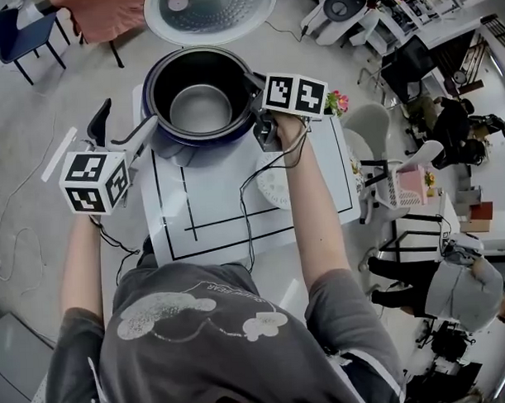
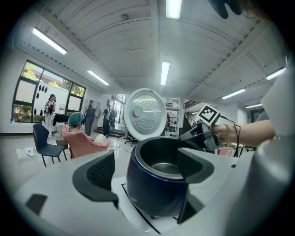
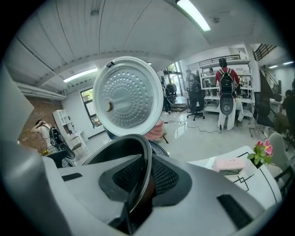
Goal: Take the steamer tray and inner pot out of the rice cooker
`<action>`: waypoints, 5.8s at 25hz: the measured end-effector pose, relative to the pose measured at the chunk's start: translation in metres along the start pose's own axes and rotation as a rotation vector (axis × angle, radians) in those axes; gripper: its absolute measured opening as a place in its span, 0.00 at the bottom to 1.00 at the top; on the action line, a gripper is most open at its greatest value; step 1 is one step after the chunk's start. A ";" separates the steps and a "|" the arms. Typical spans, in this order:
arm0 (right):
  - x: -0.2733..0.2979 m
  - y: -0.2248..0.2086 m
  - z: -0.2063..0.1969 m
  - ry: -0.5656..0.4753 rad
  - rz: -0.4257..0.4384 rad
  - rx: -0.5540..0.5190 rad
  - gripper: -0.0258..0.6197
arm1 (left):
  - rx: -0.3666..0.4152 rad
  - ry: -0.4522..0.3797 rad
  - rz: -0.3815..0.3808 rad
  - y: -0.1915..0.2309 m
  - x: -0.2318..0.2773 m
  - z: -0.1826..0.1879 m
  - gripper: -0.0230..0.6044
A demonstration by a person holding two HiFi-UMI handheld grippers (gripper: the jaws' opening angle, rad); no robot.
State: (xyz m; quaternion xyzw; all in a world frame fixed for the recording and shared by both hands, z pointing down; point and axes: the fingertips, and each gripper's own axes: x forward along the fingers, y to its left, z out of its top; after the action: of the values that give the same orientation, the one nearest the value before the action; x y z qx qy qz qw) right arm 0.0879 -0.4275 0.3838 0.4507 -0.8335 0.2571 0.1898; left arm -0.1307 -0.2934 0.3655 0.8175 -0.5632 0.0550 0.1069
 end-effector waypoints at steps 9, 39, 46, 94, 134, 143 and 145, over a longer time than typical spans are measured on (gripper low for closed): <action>-0.007 0.002 0.000 -0.037 0.034 0.001 0.16 | 0.083 0.183 -0.171 0.002 0.095 0.007 0.72; -0.012 0.005 0.009 -0.083 0.102 0.067 0.15 | 0.382 0.698 -0.144 0.000 0.185 -0.025 0.18; -0.017 0.007 0.015 -0.108 0.108 0.079 0.14 | 0.319 0.673 -0.133 0.000 0.169 0.001 0.16; -0.202 0.089 0.092 -0.345 0.272 -0.205 0.18 | 0.141 0.126 0.062 -0.105 -0.017 0.180 0.15; -0.296 0.147 -0.191 -0.090 0.232 0.005 0.17 | -0.212 0.387 -0.070 -0.194 -0.201 -0.069 0.15; -0.236 0.105 -0.227 0.020 0.232 0.082 0.17 | -0.261 0.503 -0.061 -0.181 -0.154 -0.126 0.15; -0.221 0.097 -0.230 0.050 0.237 0.088 0.17 | -0.285 0.530 -0.058 -0.177 -0.142 -0.137 0.15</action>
State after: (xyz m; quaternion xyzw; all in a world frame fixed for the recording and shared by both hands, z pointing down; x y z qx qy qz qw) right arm 0.1403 -0.1004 0.4207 0.3505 -0.8639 0.3250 0.1589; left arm -0.0128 -0.0711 0.4489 0.7671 -0.4943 0.1835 0.3654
